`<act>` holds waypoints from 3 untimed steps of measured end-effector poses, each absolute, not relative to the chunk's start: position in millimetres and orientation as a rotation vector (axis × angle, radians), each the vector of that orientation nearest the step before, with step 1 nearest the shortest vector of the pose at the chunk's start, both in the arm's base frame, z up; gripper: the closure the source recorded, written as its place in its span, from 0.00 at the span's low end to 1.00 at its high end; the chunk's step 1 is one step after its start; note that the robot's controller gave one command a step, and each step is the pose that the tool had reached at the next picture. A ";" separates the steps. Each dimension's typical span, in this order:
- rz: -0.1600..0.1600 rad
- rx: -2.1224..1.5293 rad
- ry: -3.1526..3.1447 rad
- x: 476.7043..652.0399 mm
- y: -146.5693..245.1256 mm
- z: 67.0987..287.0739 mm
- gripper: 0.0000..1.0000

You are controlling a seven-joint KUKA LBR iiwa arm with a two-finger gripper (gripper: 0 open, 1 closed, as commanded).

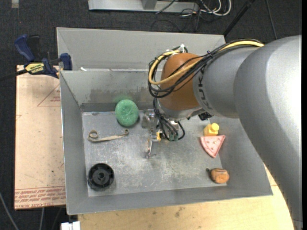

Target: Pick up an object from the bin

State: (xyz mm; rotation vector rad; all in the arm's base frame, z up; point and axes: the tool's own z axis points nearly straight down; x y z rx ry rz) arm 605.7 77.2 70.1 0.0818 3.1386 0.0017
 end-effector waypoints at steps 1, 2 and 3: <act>0.002 0.082 3.138 605.7 77.1 70.1 0.00; 0.001 0.042 3.139 636.1 78.8 85.3 0.00; 0.004 0.059 3.139 632.0 52.0 107.0 0.00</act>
Offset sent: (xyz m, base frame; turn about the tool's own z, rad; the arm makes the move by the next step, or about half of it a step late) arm 0.0438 0.0013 0.0224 -0.0376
